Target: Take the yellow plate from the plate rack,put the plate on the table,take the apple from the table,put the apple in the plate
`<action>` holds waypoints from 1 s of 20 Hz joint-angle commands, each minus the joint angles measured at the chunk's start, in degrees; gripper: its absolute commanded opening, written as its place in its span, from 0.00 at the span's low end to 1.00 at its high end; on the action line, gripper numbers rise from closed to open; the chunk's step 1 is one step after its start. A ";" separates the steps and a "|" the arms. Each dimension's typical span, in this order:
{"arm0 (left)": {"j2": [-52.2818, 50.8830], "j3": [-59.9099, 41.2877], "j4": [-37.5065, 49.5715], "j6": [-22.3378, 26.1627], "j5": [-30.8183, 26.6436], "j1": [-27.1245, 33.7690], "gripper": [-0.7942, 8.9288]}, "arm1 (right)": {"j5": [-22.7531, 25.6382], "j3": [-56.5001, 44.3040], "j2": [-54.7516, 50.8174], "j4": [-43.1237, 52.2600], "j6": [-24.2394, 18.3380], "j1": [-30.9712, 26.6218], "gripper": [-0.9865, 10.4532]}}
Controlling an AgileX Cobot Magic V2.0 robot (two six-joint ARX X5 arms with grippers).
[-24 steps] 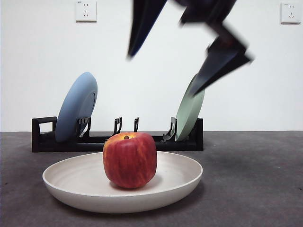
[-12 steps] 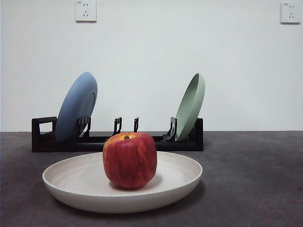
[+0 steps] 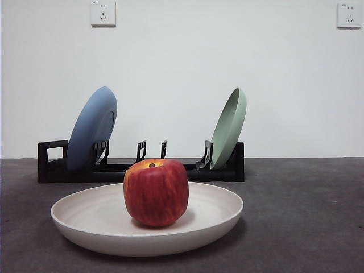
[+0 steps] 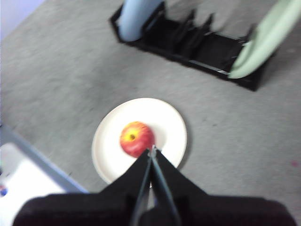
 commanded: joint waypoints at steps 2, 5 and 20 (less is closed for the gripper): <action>1.07 -0.13 11.32 0.85 -10.80 0.11 0.08 | 2.45 0.42 0.13 0.04 -0.20 0.04 0.09; 3.21 -0.13 19.50 0.46 -12.90 0.11 0.08 | 5.84 0.42 0.13 -0.15 -0.20 0.04 0.09; -8.66 -47.58 53.22 15.26 -1.46 32.72 0.08 | 8.87 0.42 0.13 -7.34 -0.20 0.04 0.09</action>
